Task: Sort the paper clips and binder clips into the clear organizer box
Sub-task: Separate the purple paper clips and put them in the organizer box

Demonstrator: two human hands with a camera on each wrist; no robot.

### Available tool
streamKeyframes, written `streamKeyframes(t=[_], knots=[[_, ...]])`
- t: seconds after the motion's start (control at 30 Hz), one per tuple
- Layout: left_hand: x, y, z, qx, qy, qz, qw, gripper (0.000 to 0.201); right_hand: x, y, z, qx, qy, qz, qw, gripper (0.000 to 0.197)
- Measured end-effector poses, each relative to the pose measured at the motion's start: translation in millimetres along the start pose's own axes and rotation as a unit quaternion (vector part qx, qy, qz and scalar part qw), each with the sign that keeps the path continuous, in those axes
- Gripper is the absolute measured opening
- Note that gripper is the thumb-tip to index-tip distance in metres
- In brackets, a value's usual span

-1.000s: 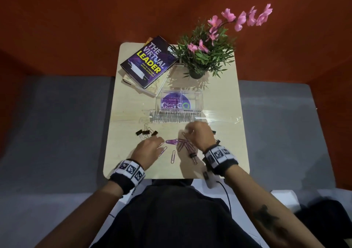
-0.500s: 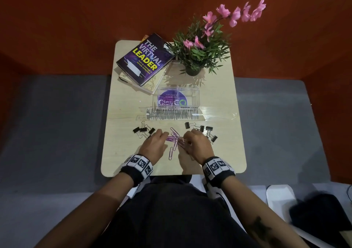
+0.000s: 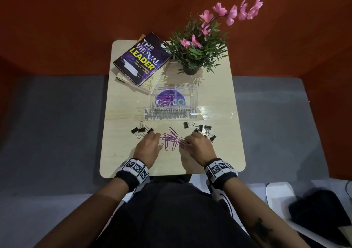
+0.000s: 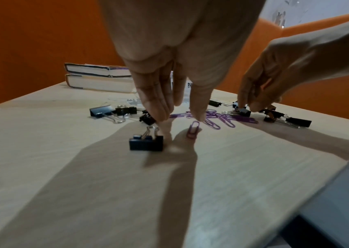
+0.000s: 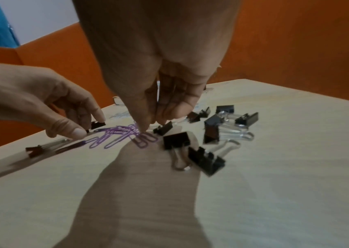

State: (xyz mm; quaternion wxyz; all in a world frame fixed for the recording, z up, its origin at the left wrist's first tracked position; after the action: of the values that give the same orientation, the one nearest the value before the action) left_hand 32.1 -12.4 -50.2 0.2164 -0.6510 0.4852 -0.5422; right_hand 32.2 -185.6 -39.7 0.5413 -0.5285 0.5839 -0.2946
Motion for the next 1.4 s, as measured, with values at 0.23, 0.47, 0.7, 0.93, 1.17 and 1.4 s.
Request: streamKeyframes(t=[0.23,0.47,0.7,0.93,1.17,1.4], knots=[[-3.2,7.2,-4.2,-0.012,0.01,0.031,0.999,0.03,18.3,-5.8,2.3,0.023,0.045,-0.013,0.999,0.006],[7.1,11.9,4.2,-0.03,-0.003,0.029,0.999,0.054,-12.2,11.8,-1.0,-0.024,-0.04,-0.015,0.999,0.013],[11.8,3.4,15.6,0.005,0.03,0.018,0.999,0.039,-22.7,10.1,17.4,-0.025,-0.043,0.0,0.999,0.033],[13.8,10.8,23.5,-0.042,0.049,0.051,0.997,0.05,-27.0,16.7,39.5,-0.043,-0.075,-0.005,0.996,0.024],[10.8,9.7,24.2,-0.067,0.033,0.06,0.995,0.075,-22.7,20.1,34.8,-0.035,-0.071,-0.01,0.997,0.037],[13.0,12.3,26.0,-0.038,0.033,0.023,0.998,0.066,-25.7,13.3,36.6,-0.004,-0.041,0.03,0.999,0.013]])
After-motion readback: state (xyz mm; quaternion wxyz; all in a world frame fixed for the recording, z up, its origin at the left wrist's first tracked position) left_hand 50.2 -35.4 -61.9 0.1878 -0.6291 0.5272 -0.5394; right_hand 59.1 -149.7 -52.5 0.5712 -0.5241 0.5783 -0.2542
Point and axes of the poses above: each hand's wrist, its own z-axis towards the middle knuckle, its own y-axis out of the palm, x = y × z, the point moved 8 cm from there along z, towards the middle knuckle, and after that the axes turned 6 degrees about -z, right-handed, at the moved point
